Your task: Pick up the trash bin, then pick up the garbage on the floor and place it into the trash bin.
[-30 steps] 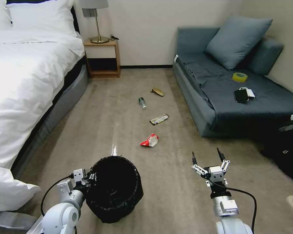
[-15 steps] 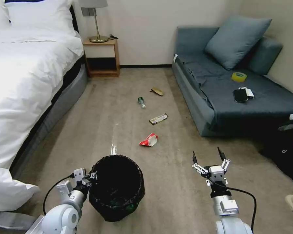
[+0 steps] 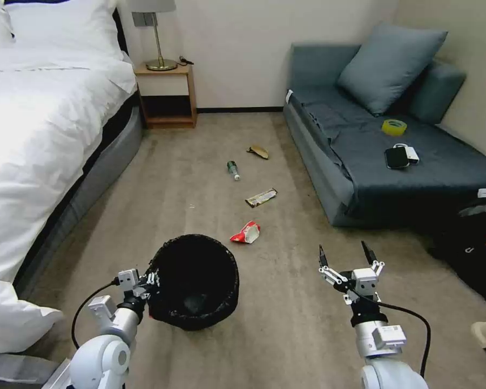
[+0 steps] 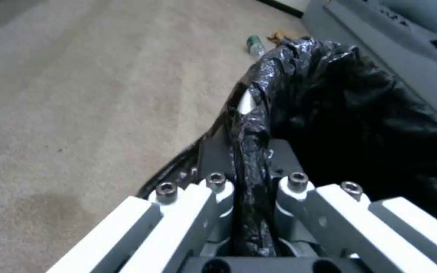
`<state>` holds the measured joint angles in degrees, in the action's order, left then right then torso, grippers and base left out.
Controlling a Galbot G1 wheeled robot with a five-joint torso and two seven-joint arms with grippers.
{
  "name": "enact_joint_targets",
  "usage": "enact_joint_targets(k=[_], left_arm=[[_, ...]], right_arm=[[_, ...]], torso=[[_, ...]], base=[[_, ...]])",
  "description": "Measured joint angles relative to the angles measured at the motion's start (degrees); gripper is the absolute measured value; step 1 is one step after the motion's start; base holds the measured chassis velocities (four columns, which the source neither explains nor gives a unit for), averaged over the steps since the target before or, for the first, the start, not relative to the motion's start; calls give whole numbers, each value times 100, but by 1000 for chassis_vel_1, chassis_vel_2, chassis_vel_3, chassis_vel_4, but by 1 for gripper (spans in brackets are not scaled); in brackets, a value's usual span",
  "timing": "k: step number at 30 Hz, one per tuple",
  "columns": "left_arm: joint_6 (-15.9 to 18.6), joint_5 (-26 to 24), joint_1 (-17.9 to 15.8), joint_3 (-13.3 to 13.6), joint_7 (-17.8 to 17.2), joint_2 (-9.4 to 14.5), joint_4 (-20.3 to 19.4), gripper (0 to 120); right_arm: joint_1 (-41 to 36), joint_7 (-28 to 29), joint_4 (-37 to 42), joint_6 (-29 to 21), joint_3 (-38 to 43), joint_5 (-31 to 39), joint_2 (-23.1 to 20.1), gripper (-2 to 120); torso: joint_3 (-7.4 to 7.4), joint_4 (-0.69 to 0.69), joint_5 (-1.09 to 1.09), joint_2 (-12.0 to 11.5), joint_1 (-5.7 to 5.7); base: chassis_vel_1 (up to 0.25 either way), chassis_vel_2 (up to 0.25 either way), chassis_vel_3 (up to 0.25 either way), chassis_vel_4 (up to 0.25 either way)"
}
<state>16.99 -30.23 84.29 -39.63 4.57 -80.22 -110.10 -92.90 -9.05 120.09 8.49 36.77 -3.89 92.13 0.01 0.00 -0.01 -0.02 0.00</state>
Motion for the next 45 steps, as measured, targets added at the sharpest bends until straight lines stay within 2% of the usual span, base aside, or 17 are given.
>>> enact_joint_targets(k=[8, 10, 15, 20, 29, 45], left_arm=[[-8, -77, 1, -79, 45, 22, -161, 6], [-8, -113, 4, -81, 52, 18, -273, 6], [-5, -169, 10, -128, 52, 5, -418, 6], [-5, -197, 20, -233, 72, -14, -487, 6], [-55, -214, 73, -297, 115, -70, -530, 6], [-90, -380, 64, -501, 127, -61, -628, 6]], right_arm=[[-102, -64, 128, -564, -72, 344, -272, 100], [-133, -83, 184, -839, -94, 526, -495, 100], [-140, -96, 205, -1133, -57, 846, -916, 100], [-147, -171, 165, -1064, -21, 915, -1007, 100], [-158, -340, 60, -819, -86, 748, -910, 100], [-207, -435, -32, -751, -100, 600, -828, 100]], torso=[[0, 0, 1, 1, 0], [0, 0, 1, 1, 0], [0, 0, 1, 1, 0], [0, 0, 1, 2, 0], [-1, 0, 1, 1, 0], [-1, 0, 0, 2, 0]], base=[[0, 0, 0, 0], [0, 0, 0, 0], [0, 0, 0, 0], [0, 0, 0, 0], [0, 0, 0, 0], [0, 0, 0, 0]])
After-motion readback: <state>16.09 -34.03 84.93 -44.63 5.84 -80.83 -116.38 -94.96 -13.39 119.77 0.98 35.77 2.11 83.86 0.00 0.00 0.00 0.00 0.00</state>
